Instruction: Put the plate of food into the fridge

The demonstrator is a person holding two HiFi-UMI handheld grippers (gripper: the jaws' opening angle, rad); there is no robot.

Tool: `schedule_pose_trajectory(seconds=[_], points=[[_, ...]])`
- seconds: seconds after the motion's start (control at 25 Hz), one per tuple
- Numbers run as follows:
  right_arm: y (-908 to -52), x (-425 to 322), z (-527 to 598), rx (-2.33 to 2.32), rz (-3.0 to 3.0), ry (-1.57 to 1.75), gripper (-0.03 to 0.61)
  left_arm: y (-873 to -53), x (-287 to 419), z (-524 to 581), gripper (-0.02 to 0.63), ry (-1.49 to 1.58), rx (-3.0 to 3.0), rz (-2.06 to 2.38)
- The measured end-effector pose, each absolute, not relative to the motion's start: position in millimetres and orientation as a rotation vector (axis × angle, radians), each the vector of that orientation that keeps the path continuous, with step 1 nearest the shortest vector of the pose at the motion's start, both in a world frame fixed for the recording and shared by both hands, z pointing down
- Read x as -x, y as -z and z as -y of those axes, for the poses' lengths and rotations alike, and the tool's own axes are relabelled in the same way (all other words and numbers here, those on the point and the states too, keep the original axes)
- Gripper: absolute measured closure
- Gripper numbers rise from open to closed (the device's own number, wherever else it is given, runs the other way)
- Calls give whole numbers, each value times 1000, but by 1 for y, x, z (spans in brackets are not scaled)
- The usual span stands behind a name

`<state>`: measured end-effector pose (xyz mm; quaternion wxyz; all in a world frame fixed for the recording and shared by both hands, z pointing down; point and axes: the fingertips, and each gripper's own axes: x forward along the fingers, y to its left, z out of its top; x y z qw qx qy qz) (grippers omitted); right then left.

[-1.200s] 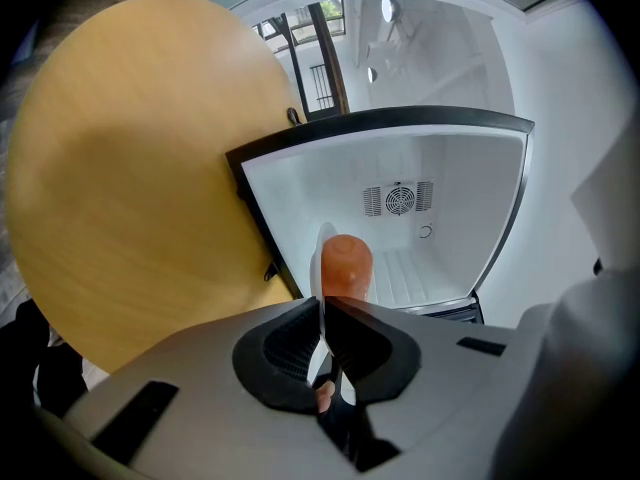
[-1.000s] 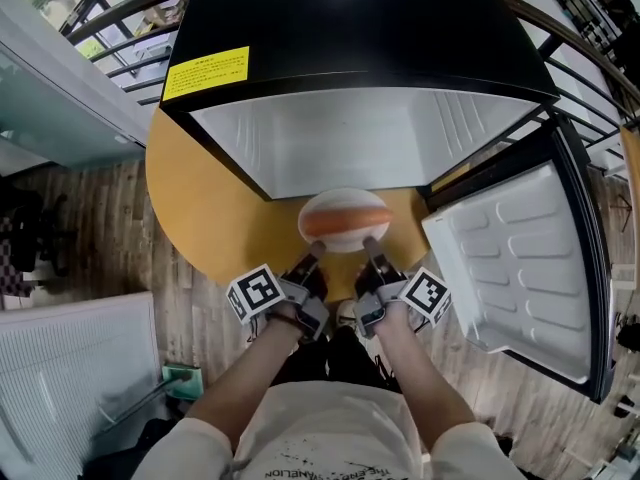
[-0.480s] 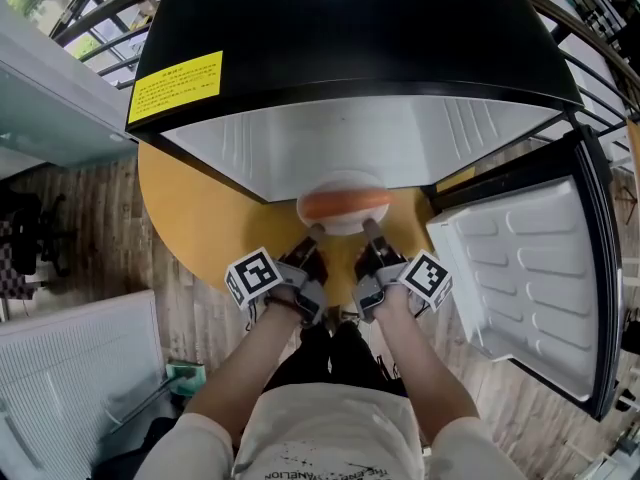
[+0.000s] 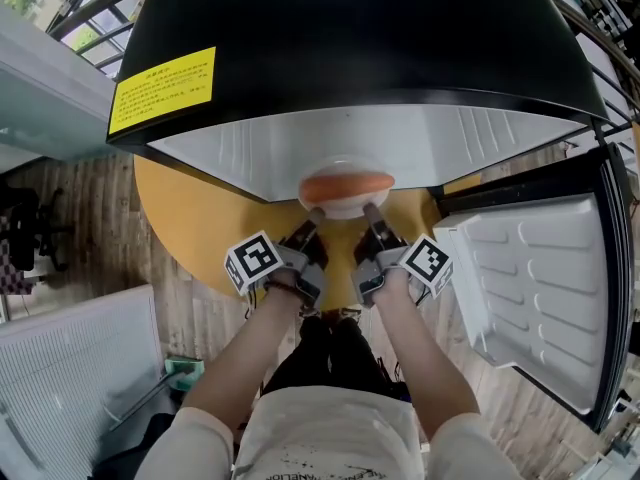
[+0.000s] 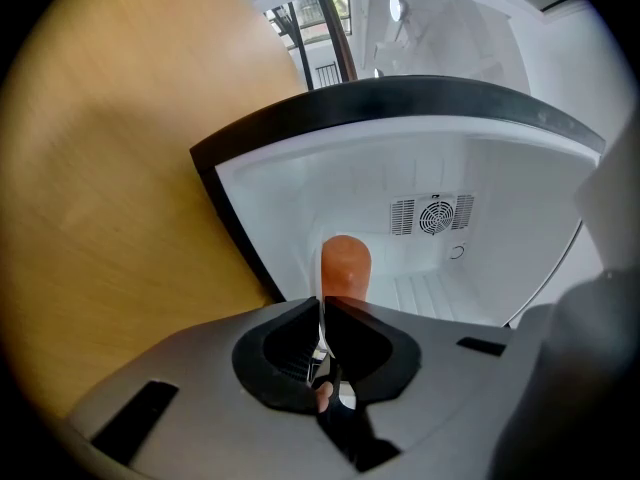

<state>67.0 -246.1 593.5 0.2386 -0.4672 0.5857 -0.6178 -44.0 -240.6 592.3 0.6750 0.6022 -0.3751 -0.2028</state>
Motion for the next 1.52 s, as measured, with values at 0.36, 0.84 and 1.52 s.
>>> schedule_pose_trajectory(seconds=[0.36,0.84,1.52], points=[[-605,-68,259,1288,-1595,1701,546,-604,44,253,581,470,-1333,849],[-618,-67,273,1302,-1565,1719,546,-616,44,268,581,480,-1309,851],[-628,-69,289,1307,-1528,1713,546,-626,43,284,581,515,-1255,864]])
